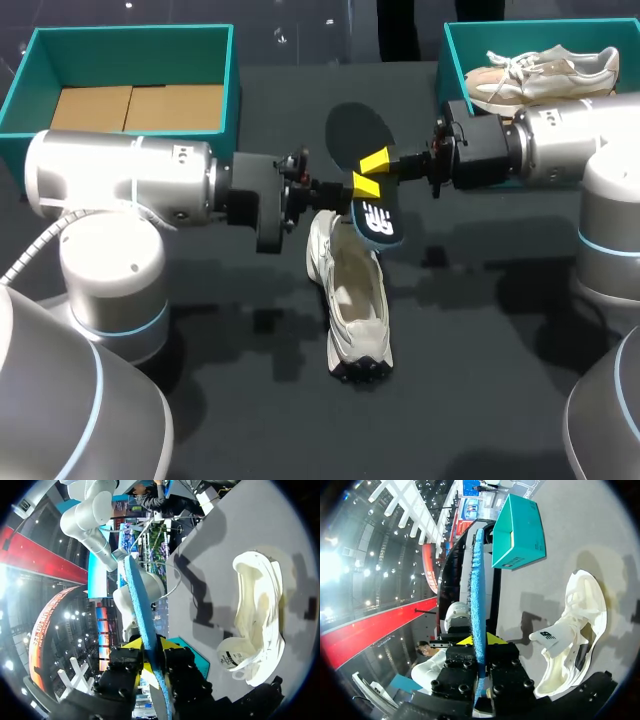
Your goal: Take the shoe out of the shoebox, open the shoe tongue, remove and reinsert the insole, then place the shoe into the shoebox
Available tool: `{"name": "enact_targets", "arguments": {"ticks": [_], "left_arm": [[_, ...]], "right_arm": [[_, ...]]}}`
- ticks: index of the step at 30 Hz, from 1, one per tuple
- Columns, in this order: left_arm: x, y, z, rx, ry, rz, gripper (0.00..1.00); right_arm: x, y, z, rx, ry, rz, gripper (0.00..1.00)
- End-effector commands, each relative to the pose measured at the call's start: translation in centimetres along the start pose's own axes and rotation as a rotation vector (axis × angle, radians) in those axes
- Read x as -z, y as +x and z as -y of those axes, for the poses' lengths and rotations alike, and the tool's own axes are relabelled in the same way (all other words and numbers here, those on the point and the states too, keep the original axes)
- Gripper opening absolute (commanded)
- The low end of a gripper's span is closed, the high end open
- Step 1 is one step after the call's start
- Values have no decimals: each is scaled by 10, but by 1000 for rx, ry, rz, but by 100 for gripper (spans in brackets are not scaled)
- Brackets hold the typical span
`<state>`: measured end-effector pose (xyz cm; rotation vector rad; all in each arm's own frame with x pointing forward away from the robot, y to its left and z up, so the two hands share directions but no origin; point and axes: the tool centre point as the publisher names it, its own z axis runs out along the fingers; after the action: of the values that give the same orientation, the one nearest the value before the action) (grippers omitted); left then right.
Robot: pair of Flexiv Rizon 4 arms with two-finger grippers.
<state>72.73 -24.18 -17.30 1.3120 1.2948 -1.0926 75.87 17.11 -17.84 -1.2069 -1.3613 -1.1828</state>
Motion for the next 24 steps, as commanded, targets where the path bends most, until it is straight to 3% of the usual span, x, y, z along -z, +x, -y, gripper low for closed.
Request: {"name": "enact_targets", "arguments": {"ticks": [1, 10, 15, 24], "left_arm": [[23, -3, -7, 10, 0, -5, 100], [68, -5, -36, 8, -15, -76, 100], [88, -11, -52, -55, 42, -186, 100], [88, -11, -52, -55, 42, -186, 100]], "right_arm": [[1, -2, 4, 0, -3, -3, 0], [0, -5, 13, -7, 4, -5, 0], [-4, -9, 18, -20, 13, -12, 0], [-7, -11, 21, 2, 25, -15, 0]]}}
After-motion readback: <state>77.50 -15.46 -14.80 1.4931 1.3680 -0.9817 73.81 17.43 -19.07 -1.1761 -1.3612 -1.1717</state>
